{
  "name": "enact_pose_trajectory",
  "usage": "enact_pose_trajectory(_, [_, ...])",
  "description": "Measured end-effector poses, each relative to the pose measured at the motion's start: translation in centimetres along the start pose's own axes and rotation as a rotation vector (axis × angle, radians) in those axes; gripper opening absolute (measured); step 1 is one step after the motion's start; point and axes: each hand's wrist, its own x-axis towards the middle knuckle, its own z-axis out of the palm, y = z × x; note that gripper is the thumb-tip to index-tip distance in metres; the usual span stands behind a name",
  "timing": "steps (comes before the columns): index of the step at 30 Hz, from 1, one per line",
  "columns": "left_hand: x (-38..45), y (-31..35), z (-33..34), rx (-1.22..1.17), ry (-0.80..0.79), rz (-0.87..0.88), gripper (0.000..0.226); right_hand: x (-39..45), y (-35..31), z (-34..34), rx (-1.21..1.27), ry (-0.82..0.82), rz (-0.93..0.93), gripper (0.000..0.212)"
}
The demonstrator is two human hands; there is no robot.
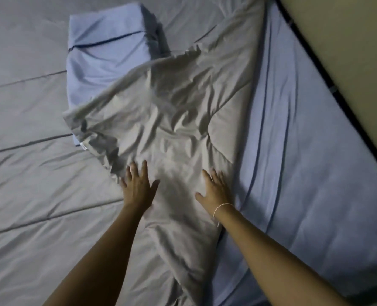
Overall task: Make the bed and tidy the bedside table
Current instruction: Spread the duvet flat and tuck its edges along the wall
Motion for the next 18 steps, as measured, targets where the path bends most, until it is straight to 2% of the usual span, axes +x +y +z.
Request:
enact_pose_trajectory(3, [4.8,-0.7,2.5,-0.001,0.074,0.009,0.085,5.3,1.4,3.0,-0.034,0.023,-0.057,0.098])
enact_pose_trajectory(6, [7.8,-1.6,7.1,-0.052,0.027,-0.075,0.104,8.2,3.8,7.3,-0.148,-0.004,-0.089,0.108])
enact_pose_trajectory(8, [8.1,-1.7,10.5,-0.086,0.033,-0.09,0.107,8.8,5.2,9.4,-0.168,0.104,-0.146,0.106])
enact_pose_trajectory(11, [8.0,-1.4,13.8,-0.031,0.194,-0.056,0.087,9.2,5.8,10.2,-0.105,0.201,-0.211,0.101])
enact_pose_trajectory(14, [7.7,-0.6,14.3,-0.009,0.238,0.017,0.058,9.0,5.5,8.8,-0.049,0.096,-0.193,0.095])
enact_pose_trajectory(16, [7.0,-0.4,14.3,-0.05,0.244,0.07,0.045,9.0,5.0,6.8,0.093,0.033,-0.174,0.08])
enact_pose_trajectory(18, [5.6,0.5,14.3,-0.115,0.24,0.173,0.044,8.6,4.2,4.0,0.279,0.137,-0.145,0.054])
